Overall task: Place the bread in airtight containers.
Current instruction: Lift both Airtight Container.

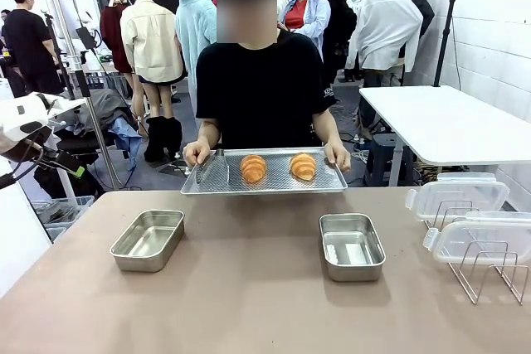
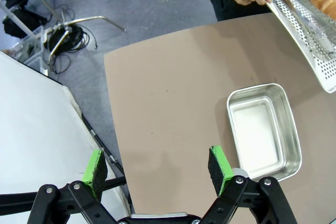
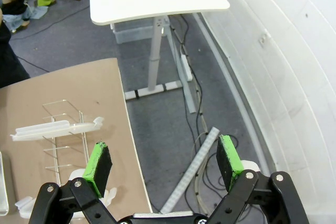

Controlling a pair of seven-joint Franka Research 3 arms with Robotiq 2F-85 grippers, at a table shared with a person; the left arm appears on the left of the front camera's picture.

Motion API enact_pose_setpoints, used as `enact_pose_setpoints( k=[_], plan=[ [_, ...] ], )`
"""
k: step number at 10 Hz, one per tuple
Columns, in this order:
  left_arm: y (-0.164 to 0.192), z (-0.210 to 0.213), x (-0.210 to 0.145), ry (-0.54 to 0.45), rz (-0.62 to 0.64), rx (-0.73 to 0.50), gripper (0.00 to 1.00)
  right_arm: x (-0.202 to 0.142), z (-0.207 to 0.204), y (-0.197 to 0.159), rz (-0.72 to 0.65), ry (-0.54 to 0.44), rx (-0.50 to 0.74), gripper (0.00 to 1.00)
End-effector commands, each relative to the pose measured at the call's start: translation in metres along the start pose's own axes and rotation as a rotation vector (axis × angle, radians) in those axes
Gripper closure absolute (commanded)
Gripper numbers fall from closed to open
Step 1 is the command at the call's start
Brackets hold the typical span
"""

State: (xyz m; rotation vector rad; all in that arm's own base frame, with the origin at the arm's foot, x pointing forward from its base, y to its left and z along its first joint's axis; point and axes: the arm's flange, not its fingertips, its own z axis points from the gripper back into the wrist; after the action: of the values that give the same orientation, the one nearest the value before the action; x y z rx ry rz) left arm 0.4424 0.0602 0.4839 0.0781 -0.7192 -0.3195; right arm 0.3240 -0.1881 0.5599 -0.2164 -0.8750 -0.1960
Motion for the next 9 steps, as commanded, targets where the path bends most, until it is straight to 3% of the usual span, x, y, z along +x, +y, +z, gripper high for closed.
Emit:
enact_pose_setpoints(
  k=[1, 9],
  plan=[
    [0.0012, 0.0018, -0.0021, -0.003, 0.005, 0.001, 0.00, -0.0017, -0.0021, 0.0004, -0.003, 0.010, 0.000, 0.00],
    [0.0012, 0.0018, -0.0021, -0.003, 0.005, 0.001, 0.00, -0.0017, -0.0021, 0.0004, -0.003, 0.010, 0.000, 0.00]
  ],
)
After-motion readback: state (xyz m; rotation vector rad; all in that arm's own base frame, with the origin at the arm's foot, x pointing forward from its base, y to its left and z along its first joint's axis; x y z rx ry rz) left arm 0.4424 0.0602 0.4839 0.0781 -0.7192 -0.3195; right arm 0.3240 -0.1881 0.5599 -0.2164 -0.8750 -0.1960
